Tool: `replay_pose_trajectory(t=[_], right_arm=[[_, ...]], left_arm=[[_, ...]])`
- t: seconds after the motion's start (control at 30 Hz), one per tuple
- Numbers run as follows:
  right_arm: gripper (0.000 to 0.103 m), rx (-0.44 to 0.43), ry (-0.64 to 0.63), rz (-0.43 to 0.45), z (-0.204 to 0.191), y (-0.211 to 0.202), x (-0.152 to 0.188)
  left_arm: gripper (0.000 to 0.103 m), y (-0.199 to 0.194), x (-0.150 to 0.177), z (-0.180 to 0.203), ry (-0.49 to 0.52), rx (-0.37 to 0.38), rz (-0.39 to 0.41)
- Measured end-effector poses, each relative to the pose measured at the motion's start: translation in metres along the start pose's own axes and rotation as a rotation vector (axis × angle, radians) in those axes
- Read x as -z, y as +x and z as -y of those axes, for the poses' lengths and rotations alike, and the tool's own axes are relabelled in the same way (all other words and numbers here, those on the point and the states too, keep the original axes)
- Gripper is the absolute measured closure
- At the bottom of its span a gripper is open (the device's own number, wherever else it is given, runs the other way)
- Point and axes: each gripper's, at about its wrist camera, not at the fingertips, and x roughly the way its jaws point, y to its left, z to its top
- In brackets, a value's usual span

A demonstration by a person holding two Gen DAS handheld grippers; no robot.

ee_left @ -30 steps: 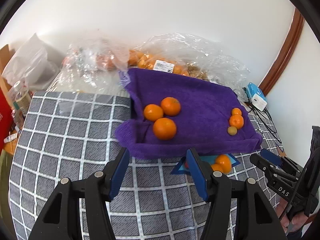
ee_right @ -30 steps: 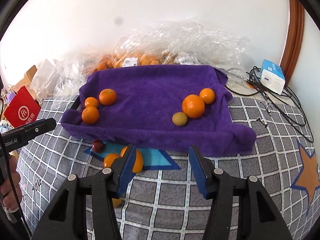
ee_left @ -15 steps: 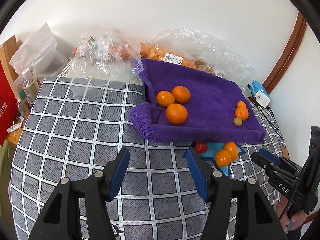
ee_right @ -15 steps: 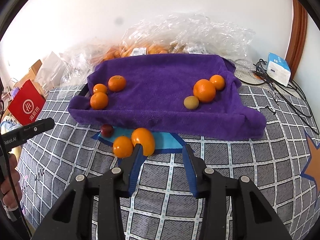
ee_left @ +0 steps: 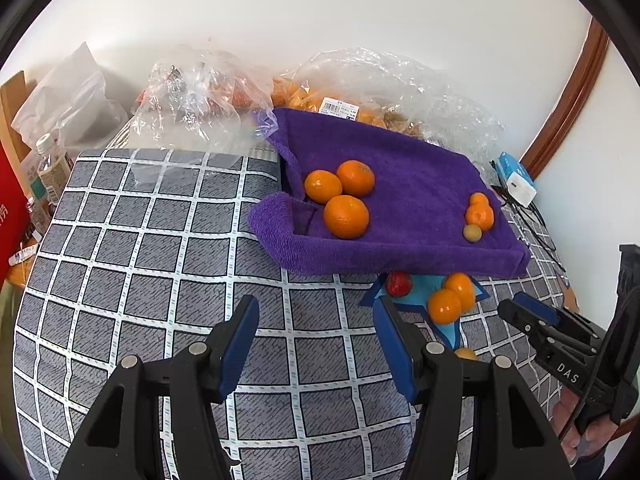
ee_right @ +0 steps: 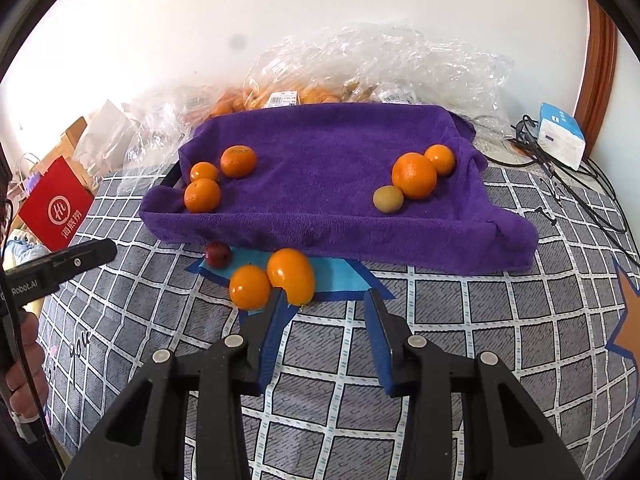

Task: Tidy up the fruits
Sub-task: 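Move both tools back toward the fruit on the blue star cloth, then grasp an oval orange with the right tool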

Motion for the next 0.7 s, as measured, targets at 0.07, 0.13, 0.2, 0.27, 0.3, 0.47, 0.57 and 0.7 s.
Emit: replay_pose_trajectory(t=[0.07,0.13,0.2,0.27,0.3,0.47,0.57,0.7], right_arm=[[0.064,-0.008,-0.004,0.005,-0.001,0.0,0.0],[0.064,-0.01,-0.011,0.008,-0.002,-0.001,0.001],[0.064,-0.018,-0.016,0.007,-0.004,0.0,0.002],[0.064,-0.031,-0.024,0.006,-0.007,0.001,0.002],[0.066,-0.034,-0.029,0.005,-0.008,0.002,0.002],[0.078,-0.03,-0.05,-0.012,-0.016,0.018,-0.001],[0.078,-0.029,-0.051,-0.039,-0.016,0.031,-0.003],[0.077,-0.04,-0.051,-0.055,-0.018,0.043,-0.006]], left_arm=[[0.046,0.0,0.001,-0.002,-0.004,0.002,0.002],[0.046,0.001,0.001,-0.004,-0.01,0.001,0.003],[0.046,0.003,0.001,-0.008,-0.023,-0.003,0.005],[0.046,0.003,0.001,-0.013,-0.038,-0.008,0.007],[0.046,0.004,0.001,-0.015,-0.046,-0.01,0.008],[0.046,0.005,0.004,-0.023,-0.057,-0.022,0.008],[0.046,0.008,0.007,-0.03,-0.075,-0.021,-0.001],[0.046,0.016,0.009,-0.035,-0.078,-0.026,-0.018]])
